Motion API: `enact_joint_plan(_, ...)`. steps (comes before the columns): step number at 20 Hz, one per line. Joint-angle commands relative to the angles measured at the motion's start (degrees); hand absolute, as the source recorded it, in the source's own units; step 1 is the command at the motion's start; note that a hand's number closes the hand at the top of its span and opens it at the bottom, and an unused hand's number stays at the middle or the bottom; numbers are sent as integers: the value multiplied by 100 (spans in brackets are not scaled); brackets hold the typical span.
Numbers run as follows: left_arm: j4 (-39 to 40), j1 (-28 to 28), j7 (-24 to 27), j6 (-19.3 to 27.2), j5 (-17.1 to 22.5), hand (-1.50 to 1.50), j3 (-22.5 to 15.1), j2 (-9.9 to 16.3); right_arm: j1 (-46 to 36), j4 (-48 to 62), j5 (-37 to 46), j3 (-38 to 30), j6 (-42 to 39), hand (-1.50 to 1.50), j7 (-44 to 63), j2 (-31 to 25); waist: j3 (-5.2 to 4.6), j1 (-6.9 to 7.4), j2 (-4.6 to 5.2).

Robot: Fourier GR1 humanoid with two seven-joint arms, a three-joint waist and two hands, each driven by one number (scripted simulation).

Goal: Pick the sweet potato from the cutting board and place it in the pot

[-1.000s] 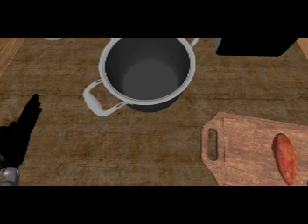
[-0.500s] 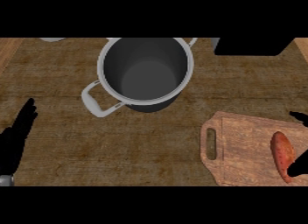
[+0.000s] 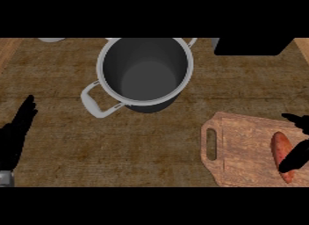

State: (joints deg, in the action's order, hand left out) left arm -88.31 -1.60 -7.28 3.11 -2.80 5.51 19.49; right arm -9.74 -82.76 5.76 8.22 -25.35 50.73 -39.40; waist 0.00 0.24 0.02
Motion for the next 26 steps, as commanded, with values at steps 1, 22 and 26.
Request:
enact_joint_plan(1, -602, -729, 204, -52, -78, 0, -24, -106, 209, 151, 545, 183, 211, -150, -11, 378, 1, 26, -9)
enact_joint_plan(22, -321, -59, -282, -426, -228, 0, 422, -278, 469, -44, 1519, -442, -591, 150, -886, 818, -2, -36, -14)
enact_joint_plan(26, -17, -158, 176, -570, -256, 0, 527, -286, 299, 206, 1793, -521, -467, 150, -1000, 1093, -1, -15, -7)
